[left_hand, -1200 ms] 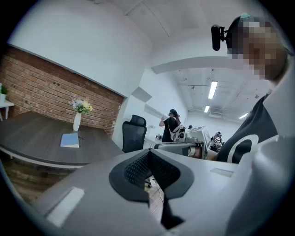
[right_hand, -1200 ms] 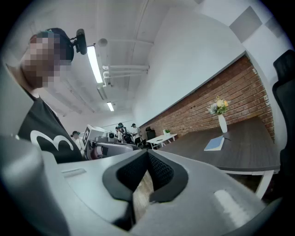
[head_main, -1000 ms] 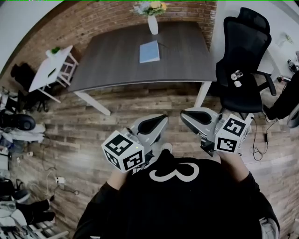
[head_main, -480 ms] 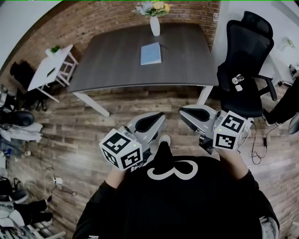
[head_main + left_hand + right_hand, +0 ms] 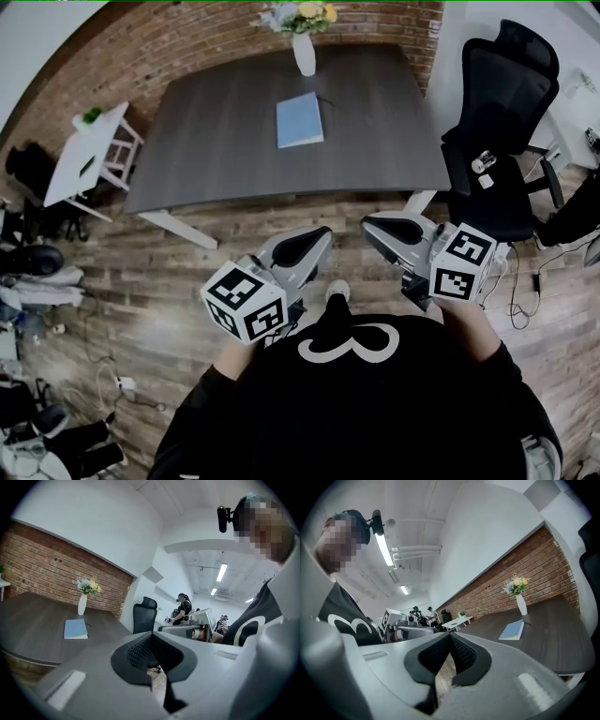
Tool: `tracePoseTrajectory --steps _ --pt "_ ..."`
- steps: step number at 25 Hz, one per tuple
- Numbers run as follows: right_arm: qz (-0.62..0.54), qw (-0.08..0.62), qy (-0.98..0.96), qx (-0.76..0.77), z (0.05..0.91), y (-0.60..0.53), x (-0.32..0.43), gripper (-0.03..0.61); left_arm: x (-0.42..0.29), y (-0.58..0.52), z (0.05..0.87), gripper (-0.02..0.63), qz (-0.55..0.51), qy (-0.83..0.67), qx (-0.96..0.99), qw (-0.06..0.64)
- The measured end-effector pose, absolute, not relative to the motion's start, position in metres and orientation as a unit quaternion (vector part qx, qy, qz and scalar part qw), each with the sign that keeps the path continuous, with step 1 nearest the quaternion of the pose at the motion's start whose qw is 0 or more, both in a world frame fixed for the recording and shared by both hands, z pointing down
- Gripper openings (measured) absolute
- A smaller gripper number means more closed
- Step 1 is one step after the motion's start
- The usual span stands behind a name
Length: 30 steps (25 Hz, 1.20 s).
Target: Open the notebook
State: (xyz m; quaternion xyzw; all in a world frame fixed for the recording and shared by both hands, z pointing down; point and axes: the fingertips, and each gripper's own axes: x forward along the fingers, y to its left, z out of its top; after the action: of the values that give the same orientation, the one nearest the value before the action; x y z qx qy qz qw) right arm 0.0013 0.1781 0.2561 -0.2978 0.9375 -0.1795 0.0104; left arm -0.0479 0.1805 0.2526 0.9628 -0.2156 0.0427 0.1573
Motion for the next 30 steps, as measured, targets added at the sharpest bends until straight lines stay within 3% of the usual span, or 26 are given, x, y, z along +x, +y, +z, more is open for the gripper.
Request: tracePoseTrajectory --steps 13,30 --pt "-0.212 0.007 0.913 -0.349 0.269 0.012 0.011 0.002 -0.043 0.005 0.265 0.018 0.065 -0.174 0.967 0.173" --pt "-0.228 0.009 0.899 -0.374 0.289 -0.06 0.034 0.002 -0.024 -0.076 0.288 0.018 0.084 -0.176 0.969 0.15"
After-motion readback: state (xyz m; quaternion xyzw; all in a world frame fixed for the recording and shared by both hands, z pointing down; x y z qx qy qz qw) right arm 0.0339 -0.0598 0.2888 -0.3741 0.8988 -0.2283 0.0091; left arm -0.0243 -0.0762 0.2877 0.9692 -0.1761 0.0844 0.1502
